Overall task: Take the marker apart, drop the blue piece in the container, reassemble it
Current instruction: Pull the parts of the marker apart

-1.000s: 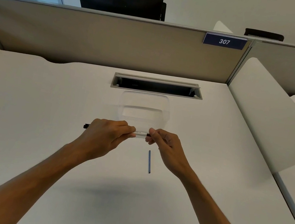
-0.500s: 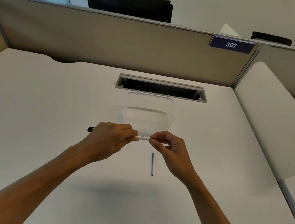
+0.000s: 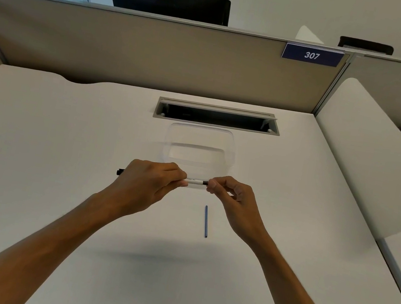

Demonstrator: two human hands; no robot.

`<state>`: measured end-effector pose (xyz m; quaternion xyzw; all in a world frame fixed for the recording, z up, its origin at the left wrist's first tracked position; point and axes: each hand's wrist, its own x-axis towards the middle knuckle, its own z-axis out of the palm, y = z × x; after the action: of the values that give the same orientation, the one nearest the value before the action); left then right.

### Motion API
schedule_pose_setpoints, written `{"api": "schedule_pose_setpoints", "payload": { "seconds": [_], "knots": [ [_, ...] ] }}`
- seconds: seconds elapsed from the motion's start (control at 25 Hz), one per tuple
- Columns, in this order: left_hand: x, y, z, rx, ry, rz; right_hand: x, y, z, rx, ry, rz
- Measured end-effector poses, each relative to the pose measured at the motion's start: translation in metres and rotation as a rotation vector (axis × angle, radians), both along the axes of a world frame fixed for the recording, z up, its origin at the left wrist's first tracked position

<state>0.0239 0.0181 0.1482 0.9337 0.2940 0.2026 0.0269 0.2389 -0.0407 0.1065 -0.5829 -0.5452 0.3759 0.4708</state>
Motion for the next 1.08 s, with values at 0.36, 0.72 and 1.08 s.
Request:
{"api": "schedule_pose_setpoints", "payload": {
  "seconds": [0.36, 0.72, 1.08],
  "knots": [
    [-0.0002, -0.002, -0.002, 0.001, 0.003, -0.001, 0.002, -0.0006, 0.0005, -0.011, 0.034, 0.05],
    [0.0051, -0.0039, -0.0004, -0.016, 0.05, 0.024, -0.0004, 0.0047, 0.0002, -0.014, -0.091, 0.042],
    [0.0053, -0.0034, -0.0007, -0.016, 0.027, 0.032, 0.0065, 0.0059, 0.0037, -0.002, -0.025, 0.088]
  ]
}}
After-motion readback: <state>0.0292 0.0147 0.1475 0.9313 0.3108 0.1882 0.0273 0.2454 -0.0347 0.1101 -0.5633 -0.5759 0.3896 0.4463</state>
